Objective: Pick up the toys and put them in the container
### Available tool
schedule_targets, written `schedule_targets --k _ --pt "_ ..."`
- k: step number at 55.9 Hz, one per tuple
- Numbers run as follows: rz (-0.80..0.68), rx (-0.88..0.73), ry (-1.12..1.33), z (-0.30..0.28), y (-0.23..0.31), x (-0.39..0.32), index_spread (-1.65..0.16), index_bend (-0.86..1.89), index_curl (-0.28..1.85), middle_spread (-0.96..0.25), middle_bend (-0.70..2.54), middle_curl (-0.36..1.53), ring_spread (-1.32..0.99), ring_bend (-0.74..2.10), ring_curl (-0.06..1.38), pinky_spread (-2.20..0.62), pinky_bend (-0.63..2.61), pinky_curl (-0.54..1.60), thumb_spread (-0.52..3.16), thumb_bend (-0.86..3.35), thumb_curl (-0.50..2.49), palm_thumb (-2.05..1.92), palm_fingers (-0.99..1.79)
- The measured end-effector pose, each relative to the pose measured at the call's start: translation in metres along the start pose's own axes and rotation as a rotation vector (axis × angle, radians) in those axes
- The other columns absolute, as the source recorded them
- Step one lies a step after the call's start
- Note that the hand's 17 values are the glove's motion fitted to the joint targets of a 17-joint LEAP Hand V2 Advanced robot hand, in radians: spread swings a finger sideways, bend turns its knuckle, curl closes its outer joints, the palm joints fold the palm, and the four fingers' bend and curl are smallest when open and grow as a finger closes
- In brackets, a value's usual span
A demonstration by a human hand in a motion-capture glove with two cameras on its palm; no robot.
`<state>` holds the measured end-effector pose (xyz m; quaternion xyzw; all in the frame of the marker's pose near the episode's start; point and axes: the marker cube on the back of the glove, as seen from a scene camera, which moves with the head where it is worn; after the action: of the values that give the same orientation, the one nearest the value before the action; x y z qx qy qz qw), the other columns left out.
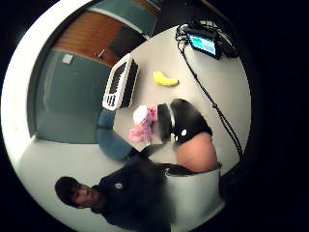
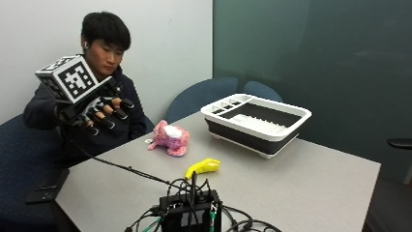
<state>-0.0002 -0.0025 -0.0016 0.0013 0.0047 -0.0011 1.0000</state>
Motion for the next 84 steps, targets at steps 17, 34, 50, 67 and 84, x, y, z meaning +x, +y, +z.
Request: schedule_targets --k 17,34,50,67,84 --pt "-0.025 -0.079 0.016 -0.007 -0.023 -0.018 -0.26 0.14 0.12 -0.05 0.19 0.16 -0.02 0.23 0.09 -0.02 0.78 0.2 1.2 0.07 0.1 0.04 -0.04" --pt "0.008 -0.233 0.229 -0.024 -0.052 -0.057 -0.26 0.13 0.18 -0.04 0.17 0.23 -0.02 0.18 0.14 -0.02 0.83 0.21 1.26 -0.02 0.17 -0.02 -0.17" --pt "0.021 -0.335 0.376 -0.027 -0.093 -0.086 -0.26 0.16 0.24 -0.03 0.13 0.23 -0.01 0.15 0.15 -0.02 0.84 0.21 1.15 -0.04 0.21 -0.03 -0.22" --pt "0.033 -0.431 0.452 0.017 -0.118 -0.098 -0.26 0.16 0.27 -0.03 0.13 0.22 0.0 0.15 0.15 -0.02 0.84 0.2 1.12 -0.04 0.24 -0.03 -0.23" --pt "0.027 -0.576 0.58 0.093 -0.144 -0.101 -0.26 0.21 0.33 0.0 0.07 0.19 0.0 0.14 0.13 -0.02 0.84 0.2 1.13 -0.02 0.26 -0.01 -0.25"
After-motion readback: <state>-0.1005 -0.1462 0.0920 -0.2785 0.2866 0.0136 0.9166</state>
